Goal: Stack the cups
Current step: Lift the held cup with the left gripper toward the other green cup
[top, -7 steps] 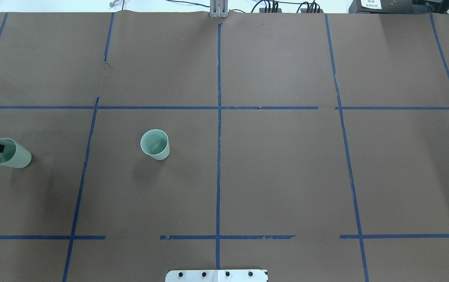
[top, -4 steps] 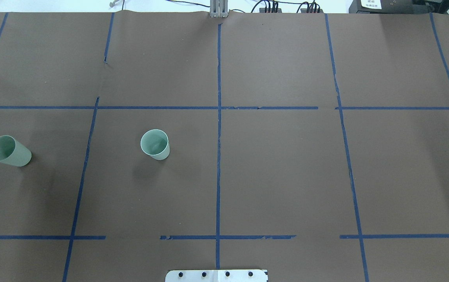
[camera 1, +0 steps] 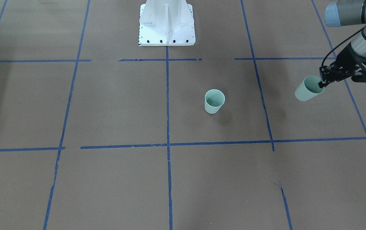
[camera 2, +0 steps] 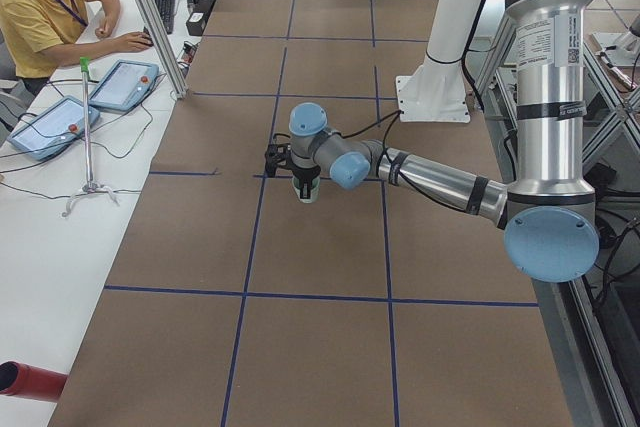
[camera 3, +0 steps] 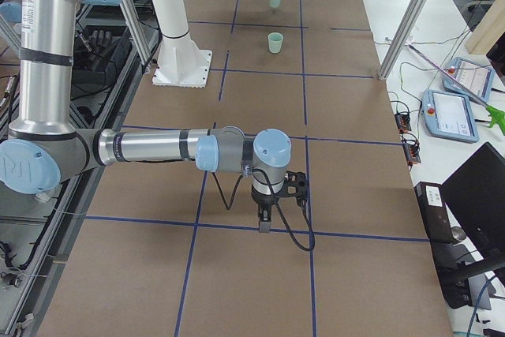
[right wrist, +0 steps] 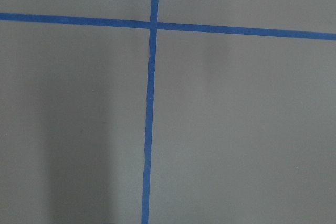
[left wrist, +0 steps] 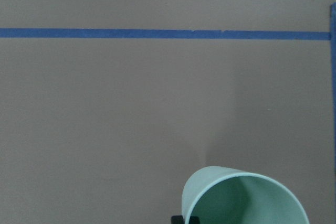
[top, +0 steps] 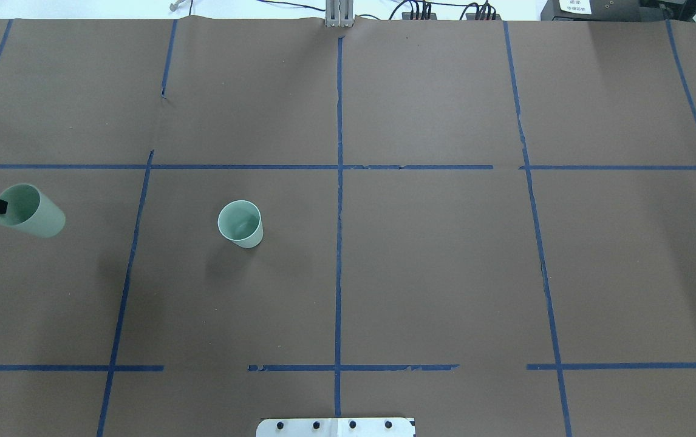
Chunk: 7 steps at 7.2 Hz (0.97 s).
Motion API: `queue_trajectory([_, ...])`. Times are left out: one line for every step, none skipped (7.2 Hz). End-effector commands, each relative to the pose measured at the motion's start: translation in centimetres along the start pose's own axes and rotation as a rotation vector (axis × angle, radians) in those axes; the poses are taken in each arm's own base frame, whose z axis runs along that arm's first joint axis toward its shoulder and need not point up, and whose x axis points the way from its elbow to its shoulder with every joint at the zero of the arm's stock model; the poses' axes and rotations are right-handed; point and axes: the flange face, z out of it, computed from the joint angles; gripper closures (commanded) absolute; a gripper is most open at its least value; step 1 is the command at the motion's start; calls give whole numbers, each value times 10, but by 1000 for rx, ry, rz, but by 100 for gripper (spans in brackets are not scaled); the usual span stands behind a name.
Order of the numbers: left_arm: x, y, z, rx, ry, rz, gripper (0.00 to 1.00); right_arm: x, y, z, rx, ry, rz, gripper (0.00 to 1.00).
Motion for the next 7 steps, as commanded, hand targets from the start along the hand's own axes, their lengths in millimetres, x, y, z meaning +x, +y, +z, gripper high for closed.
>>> queue_trajectory([111,-27,-39,18,53,-168,100,0,0,0,0,0,-1,0])
queue_trajectory([156,-14,-24,3,64,-208,100,0,0,0,1,0,1,0])
queue_trajectory([192,-4,-13,-3,61,-225,100,0,0,0,0,0,-1,0])
queue_trajectory([234,1,-9,-25,56,-268,100,0,0,0,1,0,1,0])
queue_trajectory([267,2,-7,-20,13,-284,100,0,0,0,1,0,1,0])
queue_trajectory([283,12,10,-3,-18,-292,100,0,0,0,1,0,1,0])
queue_trajectory([292,10,14,-4,-19,-301,100,0,0,0,1,0,1,0])
